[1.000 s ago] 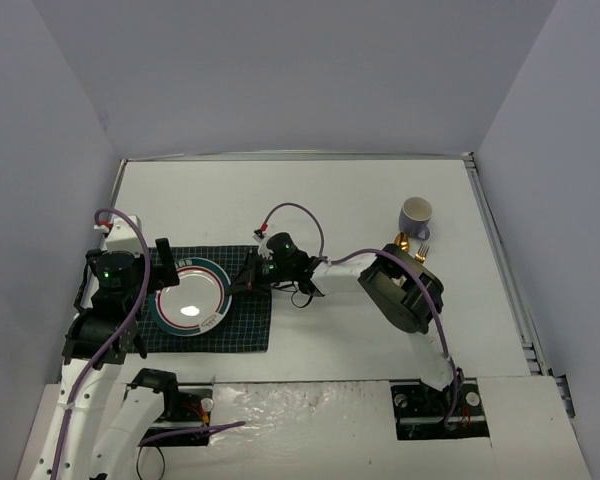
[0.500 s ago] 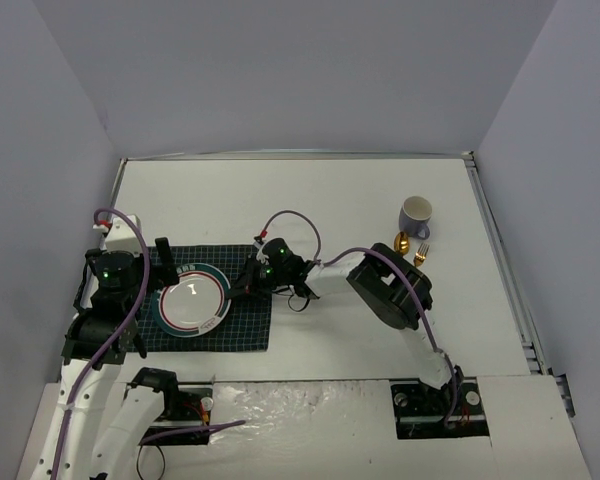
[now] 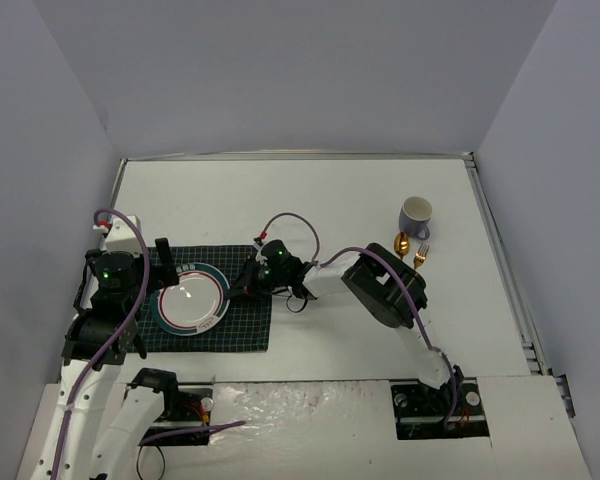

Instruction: Set the dinner table for one person

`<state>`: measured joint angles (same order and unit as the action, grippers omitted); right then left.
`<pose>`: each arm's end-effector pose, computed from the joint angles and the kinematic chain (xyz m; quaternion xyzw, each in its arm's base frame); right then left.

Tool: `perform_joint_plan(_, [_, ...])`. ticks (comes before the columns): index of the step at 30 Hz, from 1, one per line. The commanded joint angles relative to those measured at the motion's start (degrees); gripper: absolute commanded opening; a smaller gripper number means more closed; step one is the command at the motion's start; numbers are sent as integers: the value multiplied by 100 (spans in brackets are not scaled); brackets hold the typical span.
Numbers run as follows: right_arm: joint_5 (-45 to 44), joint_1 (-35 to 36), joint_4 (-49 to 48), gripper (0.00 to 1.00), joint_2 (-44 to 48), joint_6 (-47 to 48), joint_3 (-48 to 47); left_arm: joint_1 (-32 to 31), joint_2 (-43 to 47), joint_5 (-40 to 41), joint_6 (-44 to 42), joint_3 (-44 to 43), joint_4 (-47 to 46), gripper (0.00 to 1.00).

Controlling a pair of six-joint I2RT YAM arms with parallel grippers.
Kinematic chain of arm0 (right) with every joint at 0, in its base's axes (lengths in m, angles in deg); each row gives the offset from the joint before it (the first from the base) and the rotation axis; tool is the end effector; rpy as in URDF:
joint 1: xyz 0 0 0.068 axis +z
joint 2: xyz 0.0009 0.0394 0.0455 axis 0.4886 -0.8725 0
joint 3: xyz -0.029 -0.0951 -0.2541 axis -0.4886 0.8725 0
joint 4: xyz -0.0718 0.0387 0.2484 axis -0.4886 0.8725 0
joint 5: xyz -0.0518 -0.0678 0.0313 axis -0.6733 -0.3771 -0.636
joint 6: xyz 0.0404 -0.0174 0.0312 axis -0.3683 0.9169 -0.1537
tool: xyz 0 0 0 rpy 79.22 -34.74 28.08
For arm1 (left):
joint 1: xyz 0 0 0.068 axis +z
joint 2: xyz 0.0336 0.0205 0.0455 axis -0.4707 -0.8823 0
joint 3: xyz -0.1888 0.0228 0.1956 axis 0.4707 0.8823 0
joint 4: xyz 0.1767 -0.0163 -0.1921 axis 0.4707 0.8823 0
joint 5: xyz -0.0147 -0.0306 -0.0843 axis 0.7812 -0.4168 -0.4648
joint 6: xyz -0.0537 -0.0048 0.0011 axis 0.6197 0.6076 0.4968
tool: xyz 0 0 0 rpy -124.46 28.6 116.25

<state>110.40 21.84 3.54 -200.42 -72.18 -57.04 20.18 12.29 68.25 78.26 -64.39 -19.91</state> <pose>0.2734 0.3688 0.1221 -0.0514 0.7902 0.6022 0.1010 0.1310 -0.0104 0.3426 -0.0932 0.8168 -0.0116 0.5692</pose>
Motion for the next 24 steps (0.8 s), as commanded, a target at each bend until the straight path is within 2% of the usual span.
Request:
perform_joint_plan(1, [96, 24, -646, 0, 136, -39, -247, 34, -24, 71, -10, -53, -192, 97])
perform_joint_plan(4, [74, 24, -520, 0, 145, 87, -208, 34, -18, 71, -2, -47, -200, 97])
perform_joint_plan(10, [-140, 15, 18, 31, 351, 491, -208, 34, -18, 63, -10, -55, -200, 97])
perform_joint_plan(15, [-466, 11, 807, 43, 617, 1099, -336, 34, -13, 71, -10, -50, -192, 97])
perform_joint_plan(24, [-2148, -93, 2669, 65, 1755, 2646, -406, 34, 0, 63, -1, -47, -191, 97])
